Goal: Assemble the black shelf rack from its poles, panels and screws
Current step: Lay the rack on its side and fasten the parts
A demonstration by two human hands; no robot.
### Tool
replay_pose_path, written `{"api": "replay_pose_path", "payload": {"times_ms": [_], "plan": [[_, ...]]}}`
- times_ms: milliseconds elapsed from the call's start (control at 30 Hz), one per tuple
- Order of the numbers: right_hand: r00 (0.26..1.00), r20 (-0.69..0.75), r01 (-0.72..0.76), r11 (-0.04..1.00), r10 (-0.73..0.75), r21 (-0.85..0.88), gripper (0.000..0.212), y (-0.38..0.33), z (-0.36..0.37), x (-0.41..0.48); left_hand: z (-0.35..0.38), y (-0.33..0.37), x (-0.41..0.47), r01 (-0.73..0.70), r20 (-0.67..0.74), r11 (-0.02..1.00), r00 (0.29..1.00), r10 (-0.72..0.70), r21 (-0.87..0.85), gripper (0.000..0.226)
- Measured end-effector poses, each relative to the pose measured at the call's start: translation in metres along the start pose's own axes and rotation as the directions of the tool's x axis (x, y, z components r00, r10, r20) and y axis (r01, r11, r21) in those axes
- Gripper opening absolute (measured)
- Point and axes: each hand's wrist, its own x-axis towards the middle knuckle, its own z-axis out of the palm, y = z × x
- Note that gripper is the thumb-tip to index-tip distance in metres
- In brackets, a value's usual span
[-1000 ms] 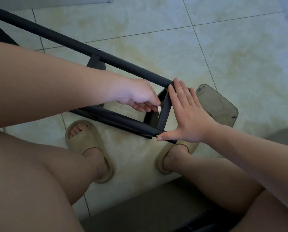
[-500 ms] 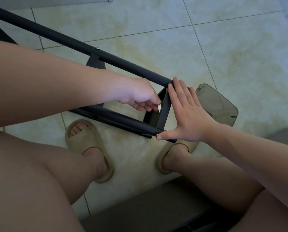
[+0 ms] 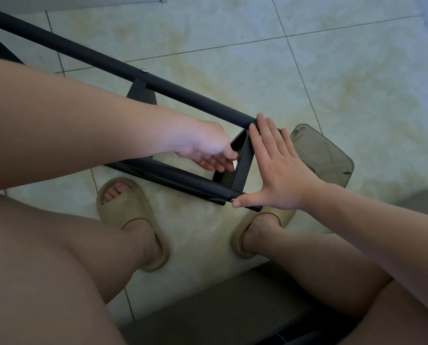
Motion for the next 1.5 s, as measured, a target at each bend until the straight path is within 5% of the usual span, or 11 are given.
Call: {"api": "replay_pose_path", "payload": {"times_ms": [633, 1500], "plan": [[1.0, 0.012, 0.001, 1.0, -0.001, -0.008, 0.149, 0.0, -0.001, 0.0, -0.016, -0.004, 0.002, -0.138, 0.111, 0.958, 0.987, 0.113, 0.253, 0.021], [1.0, 0.003, -0.004, 1.0, 0.004, -0.007, 0.148, 0.0, -0.001, 0.0, -0.022, -0.002, -0.006, -0.171, 0.226, 0.8, 0.973, 0.046, 0.575, 0.02]]}}
